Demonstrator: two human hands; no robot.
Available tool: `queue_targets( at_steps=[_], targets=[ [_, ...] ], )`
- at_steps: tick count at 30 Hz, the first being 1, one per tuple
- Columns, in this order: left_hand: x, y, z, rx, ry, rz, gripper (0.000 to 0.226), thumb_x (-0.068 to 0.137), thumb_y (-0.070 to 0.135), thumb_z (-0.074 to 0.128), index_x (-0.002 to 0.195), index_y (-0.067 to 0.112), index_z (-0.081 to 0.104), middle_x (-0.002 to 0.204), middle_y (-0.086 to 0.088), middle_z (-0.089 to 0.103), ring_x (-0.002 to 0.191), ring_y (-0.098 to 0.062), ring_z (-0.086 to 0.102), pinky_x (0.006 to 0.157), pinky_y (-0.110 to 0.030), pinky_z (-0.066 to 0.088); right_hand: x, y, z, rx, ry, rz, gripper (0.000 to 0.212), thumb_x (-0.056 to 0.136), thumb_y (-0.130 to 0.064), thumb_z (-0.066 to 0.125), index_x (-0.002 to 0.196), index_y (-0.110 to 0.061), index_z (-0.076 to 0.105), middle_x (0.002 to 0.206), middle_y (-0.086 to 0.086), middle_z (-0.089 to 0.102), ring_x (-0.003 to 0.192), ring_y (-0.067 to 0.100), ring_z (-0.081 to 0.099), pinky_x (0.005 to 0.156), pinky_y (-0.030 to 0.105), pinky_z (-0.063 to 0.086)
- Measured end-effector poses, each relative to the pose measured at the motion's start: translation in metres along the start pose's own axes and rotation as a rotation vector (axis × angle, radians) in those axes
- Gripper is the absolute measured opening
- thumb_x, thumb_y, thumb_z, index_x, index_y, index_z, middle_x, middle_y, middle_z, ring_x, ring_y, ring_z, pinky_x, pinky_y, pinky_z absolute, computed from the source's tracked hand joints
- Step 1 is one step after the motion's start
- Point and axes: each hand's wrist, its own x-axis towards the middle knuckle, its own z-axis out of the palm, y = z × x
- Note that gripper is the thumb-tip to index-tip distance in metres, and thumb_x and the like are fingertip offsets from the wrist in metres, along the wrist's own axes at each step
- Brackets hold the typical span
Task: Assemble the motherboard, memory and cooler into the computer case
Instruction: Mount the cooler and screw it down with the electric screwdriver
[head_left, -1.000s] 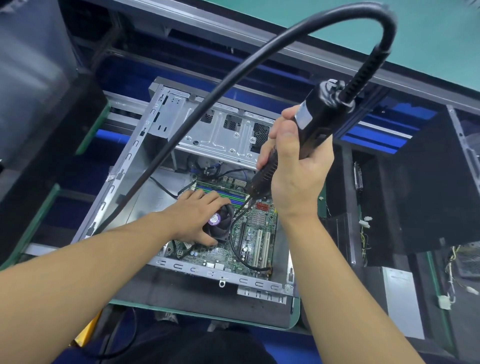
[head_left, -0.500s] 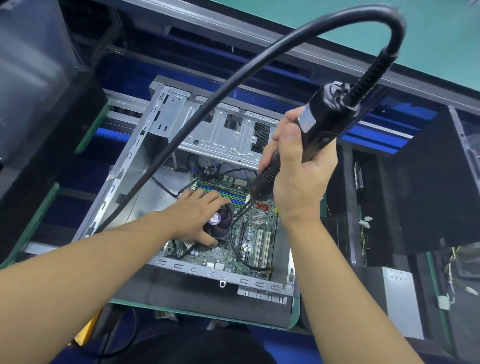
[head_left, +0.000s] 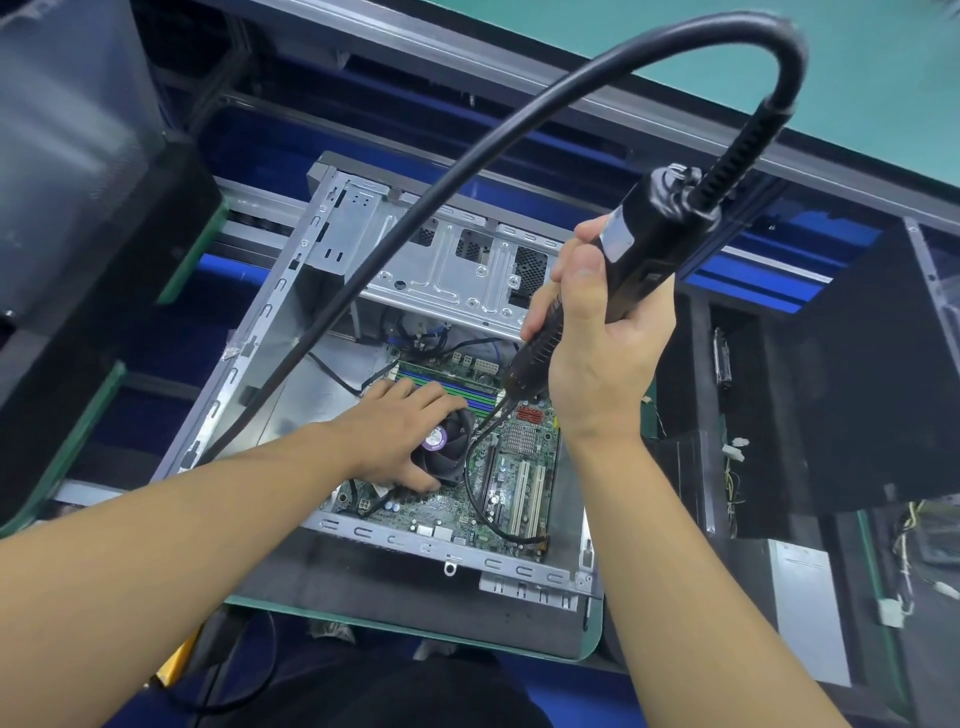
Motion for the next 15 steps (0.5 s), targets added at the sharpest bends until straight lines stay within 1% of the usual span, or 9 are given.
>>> queue_targets(
  at_steps=[2, 3, 5, 6, 8, 10, 12, 13, 15],
  targets=[
    [0.0, 0.0, 0.0, 0.004, 0.001, -0.005, 0.099, 0.065, 0.074, 0.063, 0.144, 0.036, 0.016, 0.135, 0.01, 0.034, 0.117, -0.02, 0.038, 0.103, -0.039, 0.029, -0.002, -0.001, 0.002, -0.012, 0.015, 0.004, 0.02, 0.091, -0.033, 0.06, 0.098, -0.017, 0.05, 0.068, -0.01, 0.057, 0.047, 0.025, 0.048, 0.047, 0.031, 0.043],
    [0.0, 0.0, 0.0, 0.009, 0.003, -0.007, 0.099, 0.065, 0.074, 0.062, 0.144, 0.036, 0.016, 0.135, 0.01, 0.034, 0.118, -0.02, 0.038, 0.103, -0.039, 0.029, -0.003, -0.001, 0.004, -0.024, 0.024, 0.001, 0.017, 0.091, -0.035, 0.062, 0.098, -0.022, 0.052, 0.069, -0.01, 0.055, 0.049, 0.029, 0.048, 0.047, 0.037, 0.044],
    [0.0, 0.001, 0.001, 0.019, 0.007, -0.011, 0.1, 0.064, 0.075, 0.062, 0.144, 0.036, 0.017, 0.135, 0.01, 0.035, 0.118, -0.02, 0.038, 0.103, -0.039, 0.029, -0.006, -0.002, 0.011, -0.063, 0.05, -0.02, 0.011, 0.089, -0.039, 0.067, 0.093, -0.041, 0.056, 0.074, -0.012, 0.056, 0.056, 0.041, 0.048, 0.053, 0.047, 0.046],
    [0.0, 0.001, 0.001, 0.023, 0.008, -0.014, 0.1, 0.064, 0.075, 0.061, 0.144, 0.035, 0.016, 0.135, 0.011, 0.035, 0.118, -0.02, 0.039, 0.103, -0.039, 0.029, -0.007, -0.003, 0.015, -0.088, 0.071, -0.03, 0.013, 0.089, -0.042, 0.068, 0.09, -0.048, 0.057, 0.076, -0.011, 0.057, 0.059, 0.043, 0.049, 0.056, 0.05, 0.046],
    [0.0, 0.002, 0.001, 0.033, 0.008, -0.024, 0.101, 0.063, 0.076, 0.06, 0.144, 0.035, 0.016, 0.135, 0.011, 0.035, 0.118, -0.019, 0.039, 0.105, -0.039, 0.028, -0.008, -0.002, 0.02, -0.134, 0.127, -0.032, 0.016, 0.088, -0.046, 0.071, 0.086, -0.052, 0.056, 0.074, -0.007, 0.055, 0.062, 0.044, 0.051, 0.057, 0.053, 0.047],
    [0.0, 0.002, 0.001, 0.031, 0.011, -0.032, 0.101, 0.063, 0.076, 0.06, 0.145, 0.035, 0.016, 0.134, 0.011, 0.035, 0.118, -0.019, 0.039, 0.106, -0.04, 0.028, -0.01, -0.002, 0.023, -0.15, 0.159, -0.015, 0.018, 0.087, -0.049, 0.072, 0.086, -0.053, 0.055, 0.073, -0.007, 0.053, 0.063, 0.044, 0.051, 0.058, 0.052, 0.049],
    [0.0, 0.002, 0.0, 0.033, 0.008, -0.033, 0.101, 0.064, 0.076, 0.06, 0.145, 0.035, 0.016, 0.135, 0.01, 0.035, 0.118, -0.02, 0.039, 0.106, -0.04, 0.028, -0.01, -0.002, 0.021, -0.136, 0.154, 0.001, 0.017, 0.088, -0.045, 0.072, 0.089, -0.05, 0.055, 0.073, -0.008, 0.054, 0.064, 0.044, 0.052, 0.059, 0.048, 0.05],
    [0.0, 0.002, 0.0, 0.035, 0.005, -0.033, 0.101, 0.064, 0.076, 0.06, 0.145, 0.035, 0.015, 0.136, 0.01, 0.035, 0.118, -0.02, 0.039, 0.105, -0.04, 0.028, -0.009, -0.001, 0.018, -0.115, 0.128, 0.005, 0.017, 0.089, -0.043, 0.07, 0.093, -0.045, 0.054, 0.074, -0.006, 0.054, 0.063, 0.043, 0.052, 0.059, 0.046, 0.049],
    [0.0, 0.002, 0.001, 0.029, 0.003, -0.03, 0.101, 0.064, 0.076, 0.061, 0.144, 0.035, 0.015, 0.136, 0.01, 0.035, 0.118, -0.02, 0.039, 0.105, -0.04, 0.028, -0.006, 0.001, 0.009, -0.072, 0.015, 0.02, 0.018, 0.09, -0.037, 0.067, 0.097, -0.028, 0.053, 0.073, -0.001, 0.055, 0.055, 0.038, 0.052, 0.056, 0.039, 0.047]
  ],
)
